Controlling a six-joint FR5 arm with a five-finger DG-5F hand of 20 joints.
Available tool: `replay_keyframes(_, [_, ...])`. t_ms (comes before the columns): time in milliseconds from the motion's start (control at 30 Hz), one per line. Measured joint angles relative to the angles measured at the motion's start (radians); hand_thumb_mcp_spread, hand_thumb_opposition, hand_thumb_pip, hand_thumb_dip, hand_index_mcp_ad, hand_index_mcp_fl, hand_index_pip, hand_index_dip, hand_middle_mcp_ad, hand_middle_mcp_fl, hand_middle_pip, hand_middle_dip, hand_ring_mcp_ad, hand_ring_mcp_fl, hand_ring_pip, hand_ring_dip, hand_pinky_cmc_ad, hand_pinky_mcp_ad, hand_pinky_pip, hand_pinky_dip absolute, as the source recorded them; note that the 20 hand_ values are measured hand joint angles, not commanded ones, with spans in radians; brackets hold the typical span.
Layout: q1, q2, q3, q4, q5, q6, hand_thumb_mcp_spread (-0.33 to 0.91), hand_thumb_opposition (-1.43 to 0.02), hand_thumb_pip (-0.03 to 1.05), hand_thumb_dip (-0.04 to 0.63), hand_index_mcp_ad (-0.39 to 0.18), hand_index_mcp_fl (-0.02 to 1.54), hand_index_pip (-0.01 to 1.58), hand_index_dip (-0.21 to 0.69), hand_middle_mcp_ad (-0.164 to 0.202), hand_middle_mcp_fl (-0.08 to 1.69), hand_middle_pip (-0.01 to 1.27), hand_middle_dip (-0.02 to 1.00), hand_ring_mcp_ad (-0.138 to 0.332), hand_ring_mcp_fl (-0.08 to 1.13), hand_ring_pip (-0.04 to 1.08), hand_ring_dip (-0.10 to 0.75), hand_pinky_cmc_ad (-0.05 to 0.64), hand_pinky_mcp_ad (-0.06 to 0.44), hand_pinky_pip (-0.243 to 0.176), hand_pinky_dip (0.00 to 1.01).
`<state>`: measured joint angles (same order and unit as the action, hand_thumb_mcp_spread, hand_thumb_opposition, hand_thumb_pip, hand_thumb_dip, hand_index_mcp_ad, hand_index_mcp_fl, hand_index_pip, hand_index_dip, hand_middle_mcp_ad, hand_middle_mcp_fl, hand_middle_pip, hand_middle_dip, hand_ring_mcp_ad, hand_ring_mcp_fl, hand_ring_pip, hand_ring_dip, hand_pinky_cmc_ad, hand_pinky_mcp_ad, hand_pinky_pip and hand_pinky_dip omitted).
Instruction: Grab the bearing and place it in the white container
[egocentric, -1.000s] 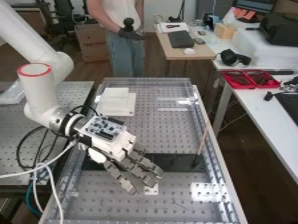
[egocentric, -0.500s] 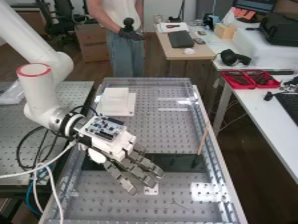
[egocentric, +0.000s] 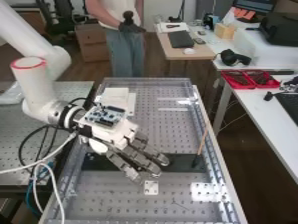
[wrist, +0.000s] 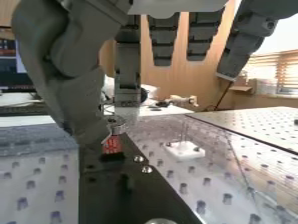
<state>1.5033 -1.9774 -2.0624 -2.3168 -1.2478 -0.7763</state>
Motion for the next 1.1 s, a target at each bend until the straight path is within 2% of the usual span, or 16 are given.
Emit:
replay_keyframes(167, [0.006,0.026,-0.004,-0.006,-0.019,-0.007,0.38,-0.87,0.66,0.298,-0.054,0.21,1.54,0.031,0.077,0.02,0.13,0.17,0.161,0.00,0.08,0.091,0.346,0.265,-0.093,0.42])
replay_keyframes(400, [0.007,0.027,-0.005,-0.007,-0.020,-0.007,0.38,-0.87,0.66,0.298,-0.051,0.21,1.54,0.031,0.080,0.02,0.13,0.17,0.164,0.00,0.08,0.091,0.346,0.264,-0.093,0.42])
replay_keyframes(467, [0.007,0.027,-0.005,-0.007,-0.020,-0.007,0.38,-0.87,0.66,0.298,-0.051,0.21,1.54,0.031,0.077,0.02,0.13,0.17,0.145,0.00,0.08,0.091,0.346,0.265,-0.089,0.42])
replay_keyframes(633, [0.007,0.027,-0.005,-0.007,-0.020,-0.008,0.38,-0.87,0.66,0.298,-0.051,0.21,1.54,0.031,0.077,0.02,0.13,0.17,0.143,0.00,0.08,0.091,0.347,0.265,-0.089,0.42])
replay_keyframes(700, [0.011,0.031,-0.009,-0.012,-0.027,-0.010,0.38,-0.87,0.66,0.298,-0.051,0.21,1.54,0.031,0.086,0.02,0.13,0.17,0.147,0.00,0.08,0.091,0.347,0.265,-0.089,0.42])
replay_keyframes(833, [0.049,0.080,-0.035,-0.035,-0.069,-0.020,0.38,-0.87,0.66,0.298,-0.054,0.21,1.54,0.031,0.075,0.02,0.13,0.17,0.143,0.00,0.08,0.091,0.347,0.262,-0.089,0.42])
replay_keyframes(967, [0.086,0.160,-0.065,-0.054,-0.123,-0.025,0.38,-0.87,0.66,0.298,-0.051,0.21,1.54,0.031,0.080,0.02,0.13,0.17,0.145,0.00,0.08,0.091,0.349,0.264,-0.093,0.42])
replay_keyframes(1100, [0.102,0.228,-0.106,-0.065,-0.207,-0.025,0.38,-0.87,0.66,0.298,-0.051,0.21,1.54,0.031,0.075,0.02,0.13,0.17,0.140,0.00,0.08,0.091,0.349,0.264,-0.093,0.42])
